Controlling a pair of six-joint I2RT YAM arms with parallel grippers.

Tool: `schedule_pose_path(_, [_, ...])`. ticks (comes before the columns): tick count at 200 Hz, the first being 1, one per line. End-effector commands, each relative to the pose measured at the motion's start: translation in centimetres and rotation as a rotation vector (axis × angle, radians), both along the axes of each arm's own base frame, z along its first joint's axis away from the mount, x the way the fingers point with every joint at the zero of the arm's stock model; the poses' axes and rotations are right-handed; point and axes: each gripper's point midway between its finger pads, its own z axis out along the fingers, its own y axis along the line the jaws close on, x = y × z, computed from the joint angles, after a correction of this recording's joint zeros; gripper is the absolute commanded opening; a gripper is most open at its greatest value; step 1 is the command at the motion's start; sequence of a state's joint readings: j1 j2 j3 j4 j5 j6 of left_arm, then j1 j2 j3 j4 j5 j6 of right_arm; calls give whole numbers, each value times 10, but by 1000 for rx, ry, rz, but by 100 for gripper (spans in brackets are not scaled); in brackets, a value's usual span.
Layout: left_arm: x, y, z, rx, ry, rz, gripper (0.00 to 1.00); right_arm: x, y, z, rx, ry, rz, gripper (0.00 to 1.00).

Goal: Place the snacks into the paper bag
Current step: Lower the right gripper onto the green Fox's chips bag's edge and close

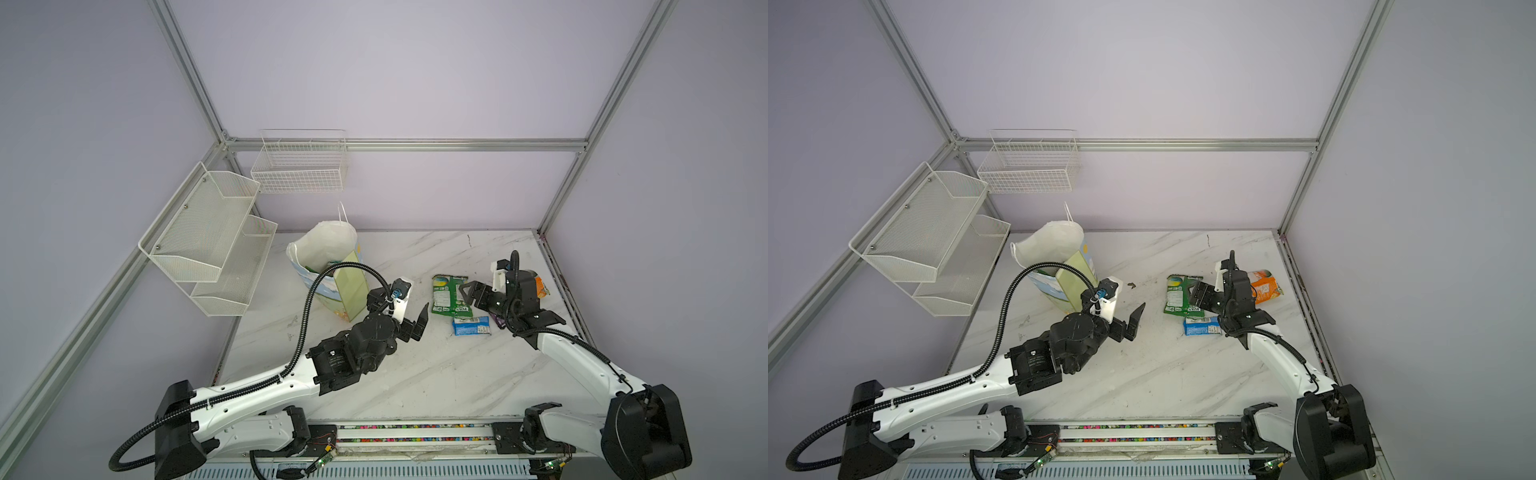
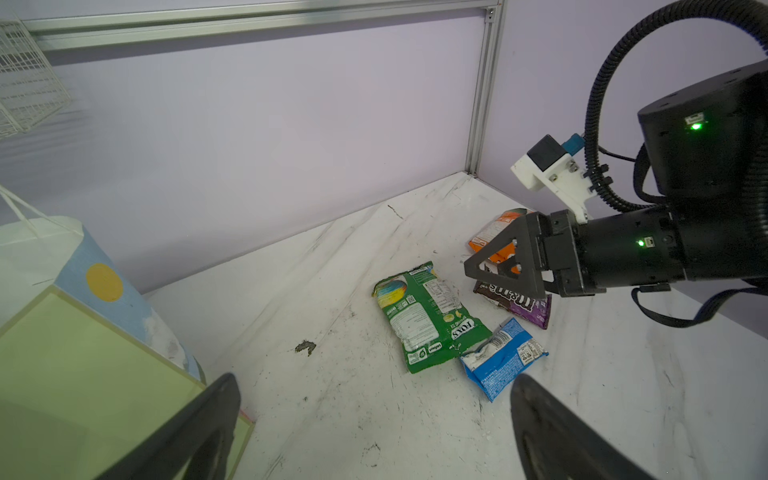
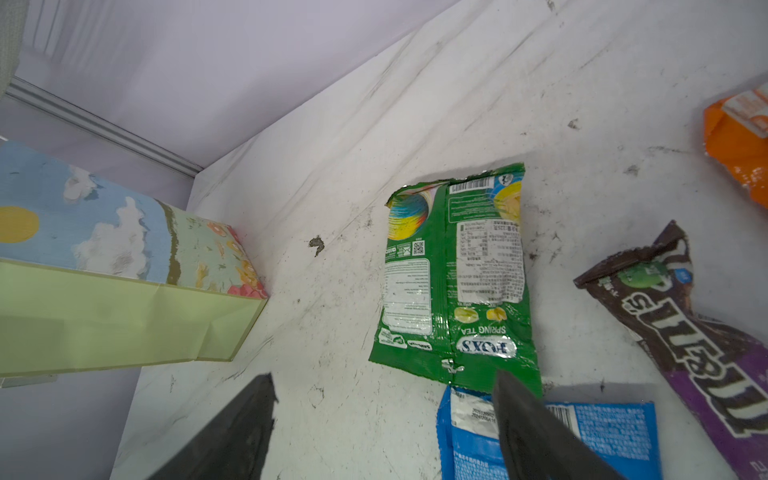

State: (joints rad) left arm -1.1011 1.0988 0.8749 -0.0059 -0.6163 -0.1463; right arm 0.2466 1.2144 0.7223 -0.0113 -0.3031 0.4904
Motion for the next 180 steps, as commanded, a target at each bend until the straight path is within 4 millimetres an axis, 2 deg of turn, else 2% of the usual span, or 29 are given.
schedule_pose_path(1, [-6,-3,-21,-41,64,-22,100,11,-4,3,12,-7,-22,83])
schedule_pose_path(48, [-12,-1,-63,-37,170,-21,100,15,-19,-27,24,66,-46,80])
schedule_pose_path(77, [-16,3,-79,-39,211,-16,100,16,-26,-45,36,115,-47,79])
schedule_pose_path(85, [-17,4,-82,-38,219,-14,100,17,-26,-46,39,117,-42,78])
schedule_pose_path(90, [-17,6,-84,-38,224,-9,100,17,-25,-57,40,149,-35,77])
schedule_pose_path(113, [-18,10,-91,-46,242,3,100,17,-22,-71,46,189,-10,73])
schedule_pose_path(180, [-23,19,-106,-56,278,19,100,19,-22,-101,18,252,5,69])
